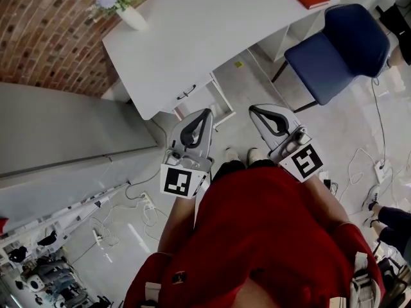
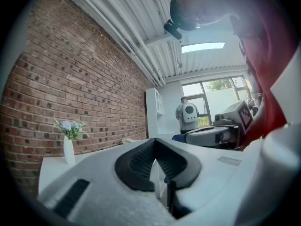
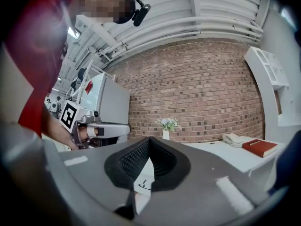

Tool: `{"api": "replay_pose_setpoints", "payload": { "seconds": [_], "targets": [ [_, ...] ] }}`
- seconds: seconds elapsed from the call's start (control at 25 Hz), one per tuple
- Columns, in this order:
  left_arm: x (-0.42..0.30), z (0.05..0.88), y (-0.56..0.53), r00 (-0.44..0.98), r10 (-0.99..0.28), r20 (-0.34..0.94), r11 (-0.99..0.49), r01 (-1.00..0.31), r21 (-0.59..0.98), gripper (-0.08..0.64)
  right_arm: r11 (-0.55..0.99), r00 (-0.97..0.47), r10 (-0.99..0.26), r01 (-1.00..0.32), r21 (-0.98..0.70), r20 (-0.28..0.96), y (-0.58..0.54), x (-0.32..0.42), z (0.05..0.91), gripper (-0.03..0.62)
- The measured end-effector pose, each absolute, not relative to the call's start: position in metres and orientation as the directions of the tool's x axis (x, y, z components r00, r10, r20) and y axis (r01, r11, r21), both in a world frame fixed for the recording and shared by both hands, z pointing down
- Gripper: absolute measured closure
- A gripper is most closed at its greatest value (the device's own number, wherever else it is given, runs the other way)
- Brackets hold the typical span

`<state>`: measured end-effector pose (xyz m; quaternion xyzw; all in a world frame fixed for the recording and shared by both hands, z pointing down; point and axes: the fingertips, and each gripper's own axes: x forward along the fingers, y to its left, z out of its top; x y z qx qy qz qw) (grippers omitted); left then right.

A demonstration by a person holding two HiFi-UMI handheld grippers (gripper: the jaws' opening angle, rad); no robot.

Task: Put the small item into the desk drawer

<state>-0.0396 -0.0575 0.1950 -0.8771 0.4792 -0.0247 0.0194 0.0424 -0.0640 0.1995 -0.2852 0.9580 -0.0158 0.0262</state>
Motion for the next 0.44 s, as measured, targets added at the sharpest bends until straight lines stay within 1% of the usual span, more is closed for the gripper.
{"api": "replay_pose_setpoints", "payload": {
  "seconds": [0.44],
  "targets": [
    [-0.0438,0.1991,-0.0618,0.535,-0.845,0.027,-0.535,-0.844,-0.041,0.554,0.825,-0.825,-0.564,-0.563,-0.042,-0.037,-0.0726,0.0459,0.2009,0.581]
  ]
}}
